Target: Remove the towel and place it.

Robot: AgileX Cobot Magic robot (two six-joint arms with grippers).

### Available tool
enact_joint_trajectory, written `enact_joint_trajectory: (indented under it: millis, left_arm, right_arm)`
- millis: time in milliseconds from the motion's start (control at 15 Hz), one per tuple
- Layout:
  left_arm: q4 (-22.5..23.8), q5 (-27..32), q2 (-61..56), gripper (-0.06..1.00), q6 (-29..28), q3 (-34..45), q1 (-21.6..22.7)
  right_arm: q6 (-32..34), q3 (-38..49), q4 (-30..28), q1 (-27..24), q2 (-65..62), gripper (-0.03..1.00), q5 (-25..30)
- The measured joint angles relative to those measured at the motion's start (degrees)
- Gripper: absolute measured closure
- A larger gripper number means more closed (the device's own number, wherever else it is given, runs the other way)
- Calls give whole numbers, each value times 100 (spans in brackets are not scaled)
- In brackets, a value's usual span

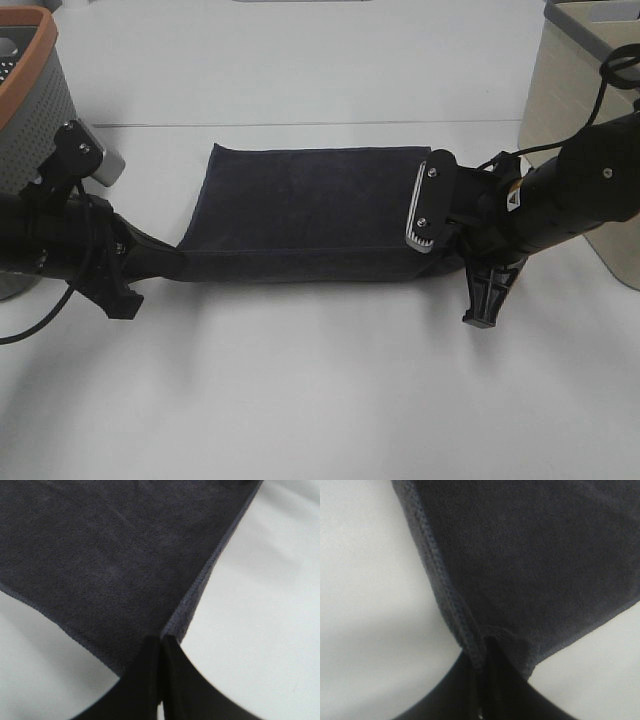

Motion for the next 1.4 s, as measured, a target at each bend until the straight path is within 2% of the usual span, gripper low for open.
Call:
enact_joint_trajectory:
  millis: [267,333,400,600,667,733,933,1067,1267,1400]
  left_arm:
    - [-6,57,344,94,-189,52,0]
    - [-6,69,470,89,-235,52,0]
    - [-6,63,521,80,-315,52,0]
    - [-6,80,533,45,-728,52,0]
    - [-6,80,527,36,-963,52,0]
    - [23,86,413,27,-1564,52,0]
    - [498,103,-86,24,-2561,-6,0]
    - [1060,115,-315,24,-3289,-6,0]
    - [1467,74,-350,24,-3793,-6,0]
    - [1536,74,-401,24,-3930,-6,0]
  right_arm:
    - [0,0,57,0,355,95,-23]
    - [0,0,57,6,401,91,-23]
    - [0,0,57,11,407,81,-11]
    - [6,0,86,11,407,33,-23]
    - [6,0,166,11,407,24,17]
    - [11,0,286,11,355,17,315]
    - [11,6,361,11,-97,15,756]
    - [11,6,458,11,-556,15,837]
    - [11,6,533,11,-814,15,1060]
    - [11,6,533,11,-825,16,1329]
